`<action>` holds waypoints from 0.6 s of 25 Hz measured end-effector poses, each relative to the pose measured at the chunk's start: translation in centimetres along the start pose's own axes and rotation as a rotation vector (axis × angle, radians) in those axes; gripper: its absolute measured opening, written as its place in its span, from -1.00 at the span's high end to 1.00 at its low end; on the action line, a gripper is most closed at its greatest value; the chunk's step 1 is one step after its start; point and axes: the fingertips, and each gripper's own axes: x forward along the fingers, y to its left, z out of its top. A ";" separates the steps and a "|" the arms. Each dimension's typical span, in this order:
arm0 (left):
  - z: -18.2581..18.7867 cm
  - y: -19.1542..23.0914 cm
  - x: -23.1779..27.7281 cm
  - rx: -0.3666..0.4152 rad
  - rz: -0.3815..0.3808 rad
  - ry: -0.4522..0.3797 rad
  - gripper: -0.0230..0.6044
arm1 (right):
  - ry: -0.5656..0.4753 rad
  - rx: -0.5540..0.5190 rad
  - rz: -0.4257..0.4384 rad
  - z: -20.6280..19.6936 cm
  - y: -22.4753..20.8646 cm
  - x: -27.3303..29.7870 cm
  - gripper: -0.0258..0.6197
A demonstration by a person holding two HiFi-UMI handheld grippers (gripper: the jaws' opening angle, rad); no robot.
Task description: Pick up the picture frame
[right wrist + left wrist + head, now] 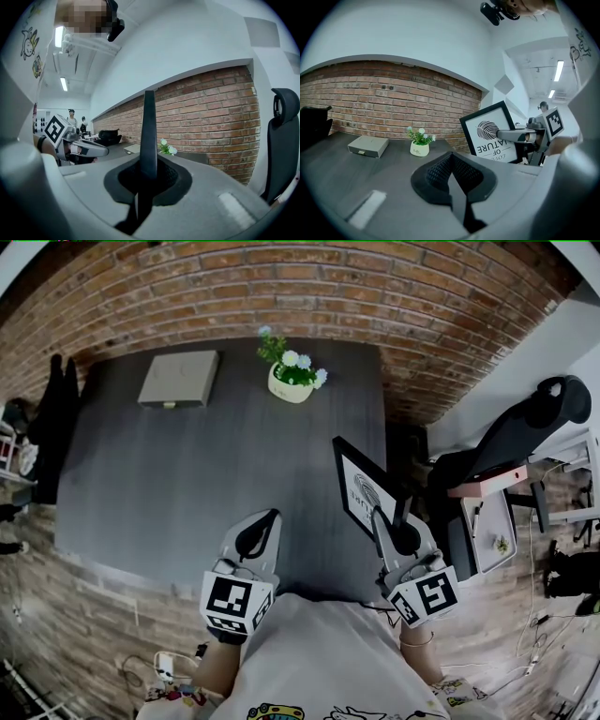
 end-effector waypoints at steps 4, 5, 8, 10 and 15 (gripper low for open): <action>-0.3 0.2 0.1 0.002 0.012 0.011 0.88 | 0.006 0.017 0.004 -0.2 -0.1 0.1 0.88; -0.4 0.3 0.1 0.001 0.014 0.012 0.88 | 0.006 0.020 0.005 -0.2 -0.1 0.2 0.88; -0.4 0.4 0.1 -0.002 0.020 0.013 0.88 | 0.009 0.024 0.007 -0.3 -0.1 0.2 0.88; -0.4 0.5 0.1 -0.004 0.023 0.016 0.88 | 0.013 0.023 0.010 -0.3 -0.1 0.2 0.88; -0.6 0.6 0.1 0.000 0.028 0.022 0.88 | 0.014 0.025 0.018 -0.3 0.0 0.4 0.88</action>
